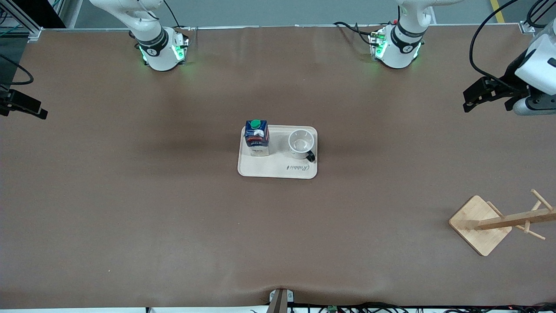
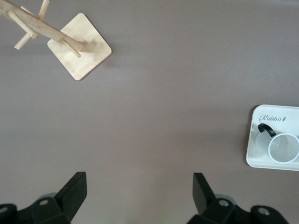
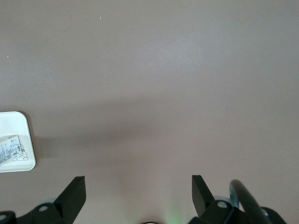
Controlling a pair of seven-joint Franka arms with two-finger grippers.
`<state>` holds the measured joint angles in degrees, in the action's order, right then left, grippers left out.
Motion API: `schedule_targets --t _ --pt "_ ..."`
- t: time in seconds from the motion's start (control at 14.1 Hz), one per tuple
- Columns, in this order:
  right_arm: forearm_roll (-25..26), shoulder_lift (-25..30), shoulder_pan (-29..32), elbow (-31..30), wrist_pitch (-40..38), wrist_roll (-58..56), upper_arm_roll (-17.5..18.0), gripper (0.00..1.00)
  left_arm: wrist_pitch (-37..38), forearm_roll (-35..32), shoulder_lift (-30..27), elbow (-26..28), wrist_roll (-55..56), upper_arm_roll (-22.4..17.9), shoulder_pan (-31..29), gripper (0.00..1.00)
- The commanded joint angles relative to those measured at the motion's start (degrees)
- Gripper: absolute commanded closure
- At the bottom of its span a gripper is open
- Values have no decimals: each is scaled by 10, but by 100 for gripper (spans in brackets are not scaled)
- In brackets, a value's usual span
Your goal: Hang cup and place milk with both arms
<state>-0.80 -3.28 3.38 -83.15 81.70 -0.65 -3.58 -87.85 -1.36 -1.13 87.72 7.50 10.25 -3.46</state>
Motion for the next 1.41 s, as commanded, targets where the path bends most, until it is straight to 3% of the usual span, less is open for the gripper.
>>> schedule_targets --t 0.0,0.78,0.92,1.34 --pt "-2 -6 3 14 -7 -7 1 0 -5 -12 3 -11 -6 3 -3 0" --pt "-3 -6 5 14 -7 -7 1 0 -5 -6 20 -3 9 12 9 0" --pt "-2 -6 4 14 -7 -6 1 0 -17 3 26 21 29 18 14 0" --pt "-2 -6 5 14 -7 -8 1 0 -158 14 29 138 197 80 50 0"
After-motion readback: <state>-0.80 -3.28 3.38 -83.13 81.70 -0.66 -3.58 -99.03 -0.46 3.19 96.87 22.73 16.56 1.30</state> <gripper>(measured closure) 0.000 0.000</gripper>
